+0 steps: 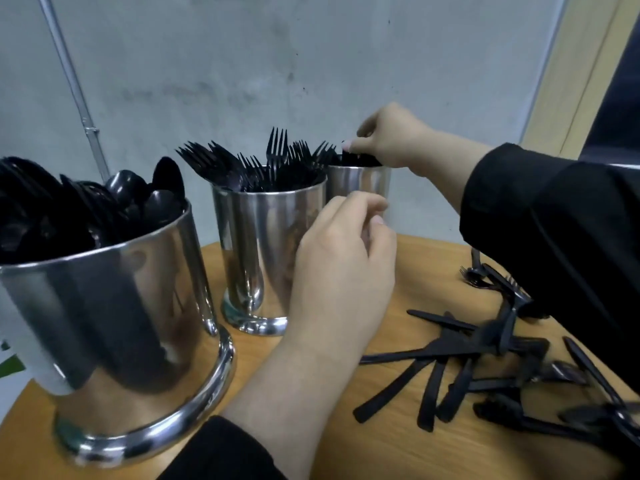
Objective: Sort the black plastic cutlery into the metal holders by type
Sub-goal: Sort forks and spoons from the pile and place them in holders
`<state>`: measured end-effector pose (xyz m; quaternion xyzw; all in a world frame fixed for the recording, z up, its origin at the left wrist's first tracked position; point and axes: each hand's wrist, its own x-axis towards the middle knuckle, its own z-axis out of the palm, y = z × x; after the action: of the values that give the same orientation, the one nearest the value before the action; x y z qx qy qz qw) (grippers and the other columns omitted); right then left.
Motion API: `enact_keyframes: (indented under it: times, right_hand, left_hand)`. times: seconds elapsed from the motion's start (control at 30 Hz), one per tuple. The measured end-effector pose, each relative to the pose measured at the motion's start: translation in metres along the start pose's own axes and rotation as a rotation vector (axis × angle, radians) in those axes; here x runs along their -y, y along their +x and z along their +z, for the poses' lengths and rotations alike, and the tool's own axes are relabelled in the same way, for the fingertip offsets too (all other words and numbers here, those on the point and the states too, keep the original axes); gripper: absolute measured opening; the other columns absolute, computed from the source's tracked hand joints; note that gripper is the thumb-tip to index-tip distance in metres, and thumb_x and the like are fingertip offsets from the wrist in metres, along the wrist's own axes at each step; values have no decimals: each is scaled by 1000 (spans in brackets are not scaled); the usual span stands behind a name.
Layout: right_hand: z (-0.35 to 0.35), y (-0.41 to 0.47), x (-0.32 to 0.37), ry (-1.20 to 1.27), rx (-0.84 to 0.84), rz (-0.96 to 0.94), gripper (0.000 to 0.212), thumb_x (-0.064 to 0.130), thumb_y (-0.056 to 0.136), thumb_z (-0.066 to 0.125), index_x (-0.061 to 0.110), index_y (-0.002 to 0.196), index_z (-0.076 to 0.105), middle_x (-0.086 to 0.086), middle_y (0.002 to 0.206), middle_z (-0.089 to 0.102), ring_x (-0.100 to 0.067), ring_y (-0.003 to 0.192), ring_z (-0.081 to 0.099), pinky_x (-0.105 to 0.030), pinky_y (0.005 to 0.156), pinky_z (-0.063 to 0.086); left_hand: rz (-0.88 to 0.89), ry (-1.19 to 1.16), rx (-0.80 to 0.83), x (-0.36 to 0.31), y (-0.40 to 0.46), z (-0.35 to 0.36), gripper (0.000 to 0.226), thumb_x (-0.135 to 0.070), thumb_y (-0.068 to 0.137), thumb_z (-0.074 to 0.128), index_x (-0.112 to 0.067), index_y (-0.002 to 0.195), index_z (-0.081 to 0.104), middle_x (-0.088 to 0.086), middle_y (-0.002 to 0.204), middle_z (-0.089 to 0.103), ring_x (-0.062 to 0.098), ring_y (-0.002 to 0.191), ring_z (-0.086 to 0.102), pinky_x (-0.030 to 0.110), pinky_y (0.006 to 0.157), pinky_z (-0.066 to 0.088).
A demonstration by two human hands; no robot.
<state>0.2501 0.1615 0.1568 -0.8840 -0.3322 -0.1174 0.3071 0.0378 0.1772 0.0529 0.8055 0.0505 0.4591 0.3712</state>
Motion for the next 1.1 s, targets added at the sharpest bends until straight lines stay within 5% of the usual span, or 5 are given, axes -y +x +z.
enact_keyframes:
  times: [0.13,0.27,0.57,0.93,1.1]
  right_hand:
    - [-7,-30,-8,53,-88,-10,72,51,89,66,6,143,50,-11,140,57,-23,125,56,-30,100,44]
    - [-37,-100,-27,14,-303,-57,41,48,97,55,19,123,66,6,116,67,-9,98,59,-30,88,49]
    - [-68,-298,-117,-241,-31,79,29,40,98,53,30,121,68,14,108,69,0,94,60,-17,78,46]
    - [-78,-364,-135,-295,185,23,49,71,82,49,39,116,65,19,95,56,1,91,55,-28,85,48]
    - [-73,-362,-138,-340,149,-11,31,55,90,53,38,111,67,18,96,56,-3,90,56,-38,89,49]
  left_hand:
    - [10,20,76,-2,-4,5,23,-19,101,52,-24,115,69,-14,105,66,1,96,60,20,82,52]
    - [-27,85,288,-5,-13,14,21,-27,102,51,-27,114,69,-13,106,68,5,98,61,23,83,50]
    - [40,357,1009,-15,-48,43,62,-58,99,47,-33,155,33,-12,159,35,14,142,39,34,113,34]
    - [67,303,810,-31,-60,48,51,-54,101,46,-36,148,45,-12,152,46,11,138,43,30,108,34]
    - [84,278,742,-35,-61,46,42,-48,101,50,-38,142,53,-14,144,55,8,131,49,30,108,38]
